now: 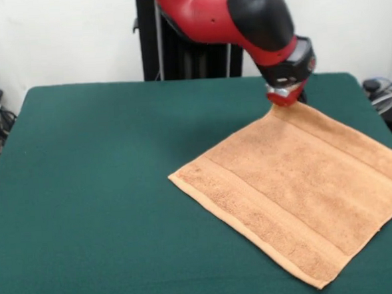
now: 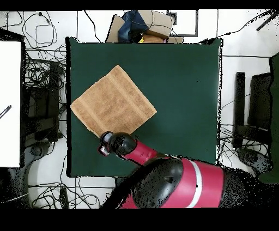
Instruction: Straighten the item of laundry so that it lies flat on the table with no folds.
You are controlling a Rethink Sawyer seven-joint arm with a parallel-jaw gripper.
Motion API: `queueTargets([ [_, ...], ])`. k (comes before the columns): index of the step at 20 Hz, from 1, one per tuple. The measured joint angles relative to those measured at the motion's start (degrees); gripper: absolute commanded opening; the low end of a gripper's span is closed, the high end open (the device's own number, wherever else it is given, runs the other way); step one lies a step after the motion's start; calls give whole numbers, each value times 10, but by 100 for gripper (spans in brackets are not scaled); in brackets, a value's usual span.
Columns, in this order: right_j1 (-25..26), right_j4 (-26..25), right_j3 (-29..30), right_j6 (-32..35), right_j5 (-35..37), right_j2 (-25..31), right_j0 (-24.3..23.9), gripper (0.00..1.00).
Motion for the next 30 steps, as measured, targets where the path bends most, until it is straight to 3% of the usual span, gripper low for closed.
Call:
queueTargets([
  [8,-26,0,3,0,39,0,-35,0],
  [20,-56,0,3,0,103,0,-36,0],
  [30,-62,0,3,0,107,0,-36,0],
])
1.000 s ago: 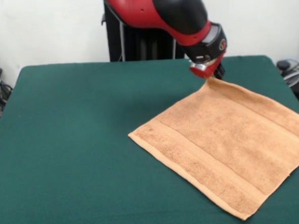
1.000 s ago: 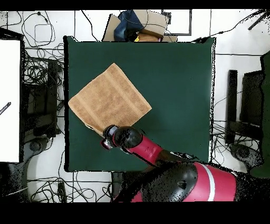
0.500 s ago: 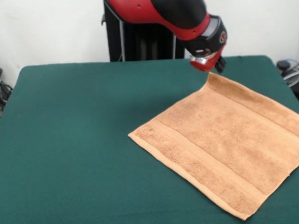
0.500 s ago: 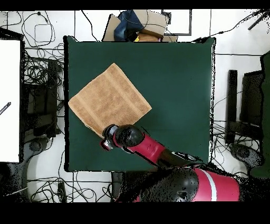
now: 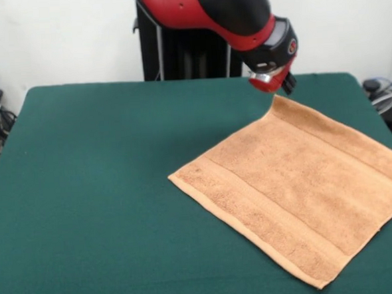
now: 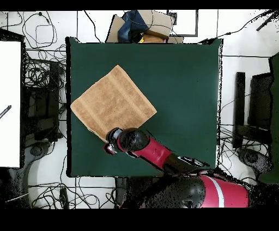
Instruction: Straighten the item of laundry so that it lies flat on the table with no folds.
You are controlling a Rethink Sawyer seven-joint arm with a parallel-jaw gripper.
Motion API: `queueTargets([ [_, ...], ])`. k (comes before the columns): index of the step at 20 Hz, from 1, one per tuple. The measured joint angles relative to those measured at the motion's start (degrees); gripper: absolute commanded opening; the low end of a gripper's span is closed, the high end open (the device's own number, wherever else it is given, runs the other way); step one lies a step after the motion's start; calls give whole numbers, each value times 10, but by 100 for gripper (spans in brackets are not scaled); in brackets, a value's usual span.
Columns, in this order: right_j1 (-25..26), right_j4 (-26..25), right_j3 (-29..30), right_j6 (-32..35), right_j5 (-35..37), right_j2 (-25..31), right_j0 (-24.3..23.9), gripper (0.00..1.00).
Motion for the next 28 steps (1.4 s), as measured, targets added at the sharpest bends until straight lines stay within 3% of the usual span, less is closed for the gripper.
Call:
queueTargets([
  [28,7,-13,-42,0,0,-10,-1,0],
])
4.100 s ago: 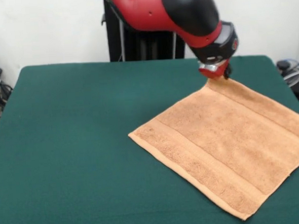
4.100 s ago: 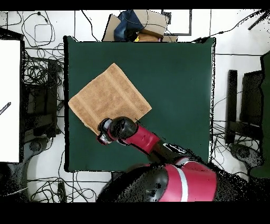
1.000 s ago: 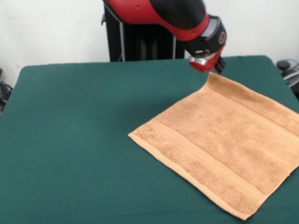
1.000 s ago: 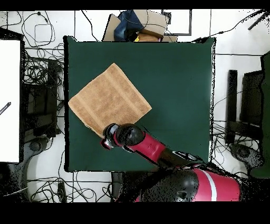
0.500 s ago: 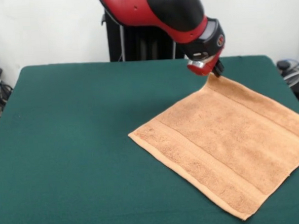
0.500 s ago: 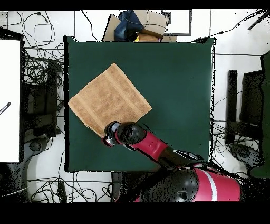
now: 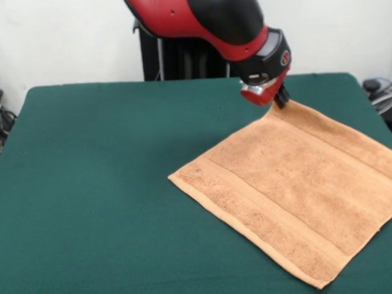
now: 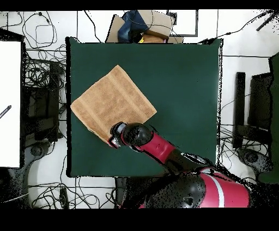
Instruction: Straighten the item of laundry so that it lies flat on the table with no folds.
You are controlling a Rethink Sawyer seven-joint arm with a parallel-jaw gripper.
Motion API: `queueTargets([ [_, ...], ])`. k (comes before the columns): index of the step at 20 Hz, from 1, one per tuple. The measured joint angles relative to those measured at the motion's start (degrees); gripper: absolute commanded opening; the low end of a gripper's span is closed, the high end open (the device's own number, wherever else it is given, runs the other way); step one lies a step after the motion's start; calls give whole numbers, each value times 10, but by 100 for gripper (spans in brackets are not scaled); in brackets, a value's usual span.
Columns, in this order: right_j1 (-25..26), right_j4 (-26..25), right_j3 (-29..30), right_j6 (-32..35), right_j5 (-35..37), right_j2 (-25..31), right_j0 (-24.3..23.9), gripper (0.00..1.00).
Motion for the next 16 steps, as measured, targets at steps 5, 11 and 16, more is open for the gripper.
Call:
queueTargets([
  [5,11,-5,-11,0,0,-11,0,0],
  [11,34,-13,-17,0,0,-27,0,0],
  [16,45,-22,-17,0,0,-28,0,0],
])
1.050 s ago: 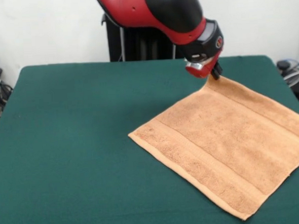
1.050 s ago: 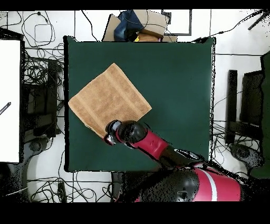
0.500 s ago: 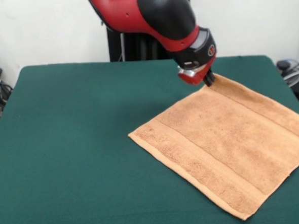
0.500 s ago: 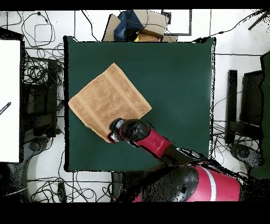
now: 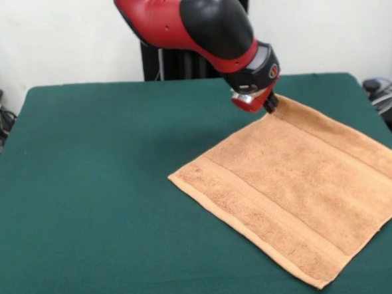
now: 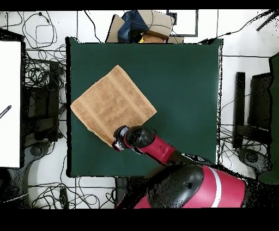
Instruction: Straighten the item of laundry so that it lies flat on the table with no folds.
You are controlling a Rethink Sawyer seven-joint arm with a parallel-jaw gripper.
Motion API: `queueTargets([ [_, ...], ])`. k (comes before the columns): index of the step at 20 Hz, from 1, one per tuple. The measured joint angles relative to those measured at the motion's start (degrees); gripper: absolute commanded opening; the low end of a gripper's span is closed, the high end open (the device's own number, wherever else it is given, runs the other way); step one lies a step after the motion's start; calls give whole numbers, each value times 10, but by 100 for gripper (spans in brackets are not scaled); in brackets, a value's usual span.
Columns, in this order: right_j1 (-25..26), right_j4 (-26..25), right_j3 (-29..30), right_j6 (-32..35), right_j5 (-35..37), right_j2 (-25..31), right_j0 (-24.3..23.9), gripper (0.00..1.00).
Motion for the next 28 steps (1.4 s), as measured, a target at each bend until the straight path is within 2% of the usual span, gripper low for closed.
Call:
queueTargets([
  [15,48,-15,0,0,-22,0,21,0],
  [28,48,-16,-13,0,-4,-7,35,0],
])
